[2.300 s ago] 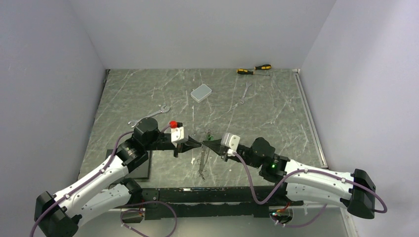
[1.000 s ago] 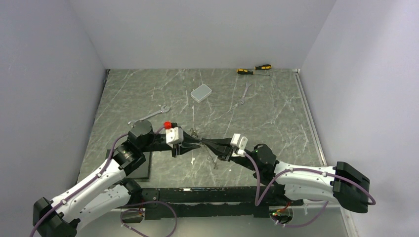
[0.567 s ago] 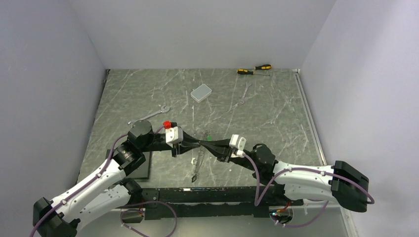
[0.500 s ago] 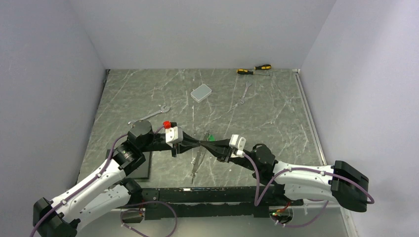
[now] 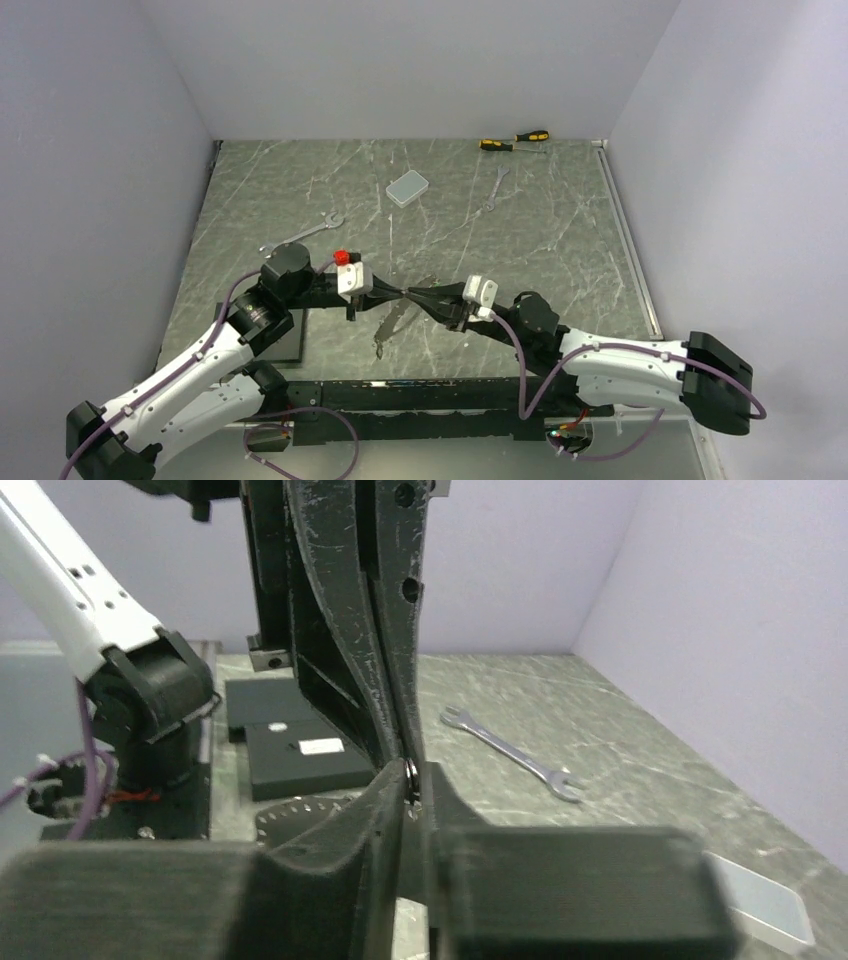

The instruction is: Put the keys on the keyring

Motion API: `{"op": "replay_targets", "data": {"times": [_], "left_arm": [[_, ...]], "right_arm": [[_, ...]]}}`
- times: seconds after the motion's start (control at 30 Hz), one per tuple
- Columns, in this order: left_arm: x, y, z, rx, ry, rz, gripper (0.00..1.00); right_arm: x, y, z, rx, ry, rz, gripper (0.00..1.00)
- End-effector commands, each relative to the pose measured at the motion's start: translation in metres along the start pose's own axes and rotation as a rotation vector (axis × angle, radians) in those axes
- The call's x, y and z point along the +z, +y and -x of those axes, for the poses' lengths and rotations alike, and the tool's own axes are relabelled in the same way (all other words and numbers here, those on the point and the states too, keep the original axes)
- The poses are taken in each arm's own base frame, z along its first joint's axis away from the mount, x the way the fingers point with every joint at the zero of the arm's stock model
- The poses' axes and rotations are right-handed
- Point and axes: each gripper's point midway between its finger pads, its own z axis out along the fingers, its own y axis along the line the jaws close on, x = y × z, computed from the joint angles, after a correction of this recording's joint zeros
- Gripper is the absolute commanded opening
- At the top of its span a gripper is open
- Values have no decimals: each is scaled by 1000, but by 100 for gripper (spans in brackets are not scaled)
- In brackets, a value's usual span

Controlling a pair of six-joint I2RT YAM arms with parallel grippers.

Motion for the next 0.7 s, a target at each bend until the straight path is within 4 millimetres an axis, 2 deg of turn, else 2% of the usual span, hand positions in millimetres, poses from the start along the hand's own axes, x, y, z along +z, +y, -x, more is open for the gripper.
{"op": "replay_targets", "data": {"times": [0.0,0.1,0.23,0.33,0.67], "left_arm": [[-10,11,-8,82,104,48,0],[-13,15,-15,83,146,66,0],[-13,14,-18,79,155,61,0],[-13,13,-19,76,164,59,0],[-16,11,-25,64,183,59,0]], "right_arm": [[-5,-4,25,-53,-26,6,25],[-11,0,13,-72,73,40,39],[-18,7,-11,-97,252,108,50],[-18,9,-24,-97,344,137,51],[11,1,-34,-128,407,144,46]]}}
